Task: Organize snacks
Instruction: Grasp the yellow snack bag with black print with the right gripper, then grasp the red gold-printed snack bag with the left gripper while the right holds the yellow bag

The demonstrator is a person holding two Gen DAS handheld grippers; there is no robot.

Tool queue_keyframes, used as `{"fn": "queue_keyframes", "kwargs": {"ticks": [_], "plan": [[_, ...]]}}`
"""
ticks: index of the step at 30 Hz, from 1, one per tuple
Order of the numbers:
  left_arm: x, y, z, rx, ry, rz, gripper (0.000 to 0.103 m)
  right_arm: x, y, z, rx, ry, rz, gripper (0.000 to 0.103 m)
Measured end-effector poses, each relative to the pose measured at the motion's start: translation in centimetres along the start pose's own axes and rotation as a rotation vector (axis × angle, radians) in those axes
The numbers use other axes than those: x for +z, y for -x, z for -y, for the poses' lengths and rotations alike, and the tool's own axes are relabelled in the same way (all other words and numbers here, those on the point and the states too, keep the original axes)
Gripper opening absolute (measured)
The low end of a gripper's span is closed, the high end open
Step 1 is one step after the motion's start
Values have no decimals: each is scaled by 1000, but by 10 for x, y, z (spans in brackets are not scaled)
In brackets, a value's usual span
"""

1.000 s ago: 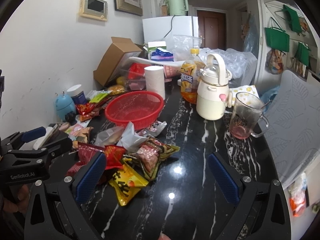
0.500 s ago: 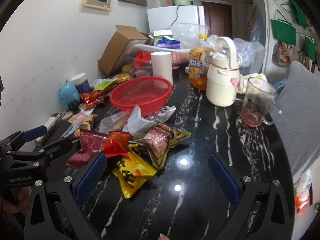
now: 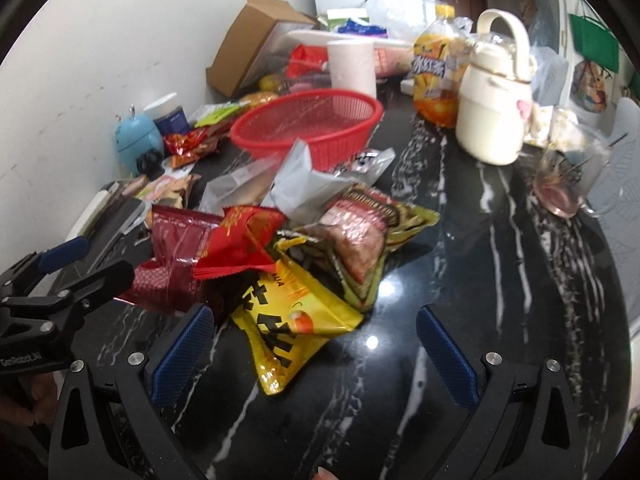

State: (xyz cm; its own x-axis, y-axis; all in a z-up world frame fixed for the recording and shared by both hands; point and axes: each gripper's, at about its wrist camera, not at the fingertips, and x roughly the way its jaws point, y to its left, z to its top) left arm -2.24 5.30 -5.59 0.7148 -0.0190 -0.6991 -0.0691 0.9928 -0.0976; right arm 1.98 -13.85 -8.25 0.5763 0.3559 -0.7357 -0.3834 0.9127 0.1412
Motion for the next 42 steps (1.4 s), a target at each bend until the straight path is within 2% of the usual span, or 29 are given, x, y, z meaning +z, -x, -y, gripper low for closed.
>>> {"fn": "queue_keyframes", "kwargs": {"ticks": [5, 7, 11, 12, 13, 16, 23, 26, 31, 39, 42], "plan": [[-1, -6, -7, -38, 23, -15, 103, 0, -17, -1, 18, -23, -35, 101], [-2, -7, -7, -46, 28, -15, 103, 0, -21, -2, 12, -24, -47, 89], [-1, -8, -5, -51, 20, -12, 103, -3, -29, -2, 27, -30, -74, 73], [-1, -8, -4, -50, 15, -12, 103, -3, -28, -1, 24, -28, -66, 66], [-1, -9, -3, -50, 10, -13, 103, -3, -28, -1, 31, -30, -69, 55], [0, -8, 3, -61, -3, -9, 103, -5, -25, 5, 97, -55, -62, 44], [5, -7, 25, -109, -47, 2, 103, -12, -4, 12, 106, -33, -33, 42], [6, -11, 37, -138, -65, -11, 103, -16, 9, 16, 79, -7, -2, 42], [11, -17, 58, -182, -90, -21, 103, -17, 22, 35, 75, -44, 24, 42], [20, -29, 88, -189, -177, -7, 102, -21, 31, 60, 54, -69, 52, 42], [25, -38, 91, -188, -178, -17, 97, -20, 29, 66, 55, -77, 51, 42]]}}
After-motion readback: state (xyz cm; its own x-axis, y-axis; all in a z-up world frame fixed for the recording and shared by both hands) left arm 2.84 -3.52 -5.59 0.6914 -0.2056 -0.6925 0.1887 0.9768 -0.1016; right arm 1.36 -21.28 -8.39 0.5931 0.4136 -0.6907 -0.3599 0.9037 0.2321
